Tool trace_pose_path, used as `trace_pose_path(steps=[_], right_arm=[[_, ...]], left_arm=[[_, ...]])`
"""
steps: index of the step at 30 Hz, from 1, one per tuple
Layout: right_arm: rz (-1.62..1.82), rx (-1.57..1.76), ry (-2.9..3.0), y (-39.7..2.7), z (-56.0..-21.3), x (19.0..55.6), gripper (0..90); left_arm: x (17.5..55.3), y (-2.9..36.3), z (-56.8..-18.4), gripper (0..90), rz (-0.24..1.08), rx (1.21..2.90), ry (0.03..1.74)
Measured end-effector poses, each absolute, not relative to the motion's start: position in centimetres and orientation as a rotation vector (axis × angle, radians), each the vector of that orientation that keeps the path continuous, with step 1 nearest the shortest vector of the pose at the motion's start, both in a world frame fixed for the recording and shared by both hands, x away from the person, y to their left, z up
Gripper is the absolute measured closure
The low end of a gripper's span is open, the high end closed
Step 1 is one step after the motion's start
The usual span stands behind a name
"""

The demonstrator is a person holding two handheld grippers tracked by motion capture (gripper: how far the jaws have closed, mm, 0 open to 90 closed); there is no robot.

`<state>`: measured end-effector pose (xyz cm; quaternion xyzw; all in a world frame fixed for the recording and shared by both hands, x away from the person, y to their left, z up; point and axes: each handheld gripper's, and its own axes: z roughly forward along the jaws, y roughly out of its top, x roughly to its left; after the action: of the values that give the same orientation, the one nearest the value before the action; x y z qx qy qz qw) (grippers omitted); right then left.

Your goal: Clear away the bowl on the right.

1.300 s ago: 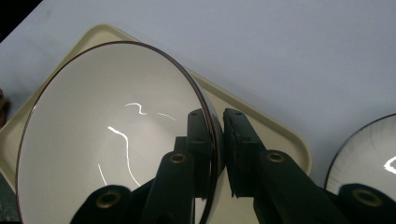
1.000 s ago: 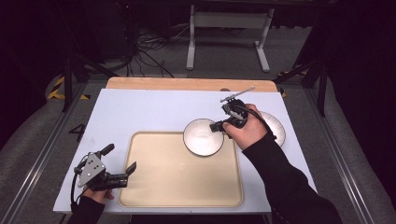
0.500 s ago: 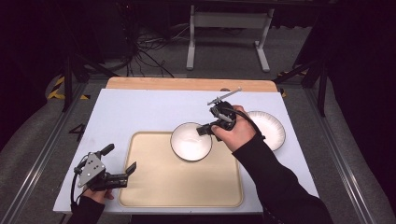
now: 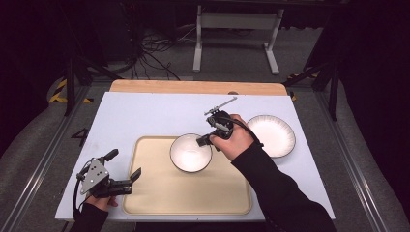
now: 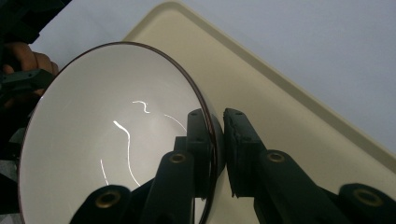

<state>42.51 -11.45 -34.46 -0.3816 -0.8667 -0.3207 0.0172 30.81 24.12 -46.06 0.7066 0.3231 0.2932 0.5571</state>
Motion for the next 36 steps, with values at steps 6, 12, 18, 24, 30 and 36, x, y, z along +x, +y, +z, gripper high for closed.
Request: trace_pose_path(steps=[6,12,18,24,30,36], right_arm=[[-0.955,-1.19,-2.693,-10.9,-35.5,42.6,81.2],[-0.925,-1.193,-2.694,-10.6,-36.7,42.7,81.1],[-0.899,-1.192,-2.697,-10.3,-37.7,42.8,81.0],[-0.88,-1.189,-2.698,-10.0,-38.5,42.9,80.9],[-0.863,-1.194,-2.689,-9.8,-39.1,42.9,80.9],[-0.845,-1.196,-2.677,-9.8,-39.7,43.0,80.7]], left_arm=[[30.8,24.1,-46.1,0.1,0.69,1.667,0.761],[30.8,24.1,-46.1,0.1,0.689,1.666,0.761],[30.8,24.1,-46.1,0.1,0.688,1.661,0.76],[30.8,24.2,-46.1,0.1,0.688,1.664,0.76],[30.8,24.2,-46.1,0.1,0.688,1.663,0.761],[30.8,24.2,-46.1,0.1,0.684,1.657,0.762]])
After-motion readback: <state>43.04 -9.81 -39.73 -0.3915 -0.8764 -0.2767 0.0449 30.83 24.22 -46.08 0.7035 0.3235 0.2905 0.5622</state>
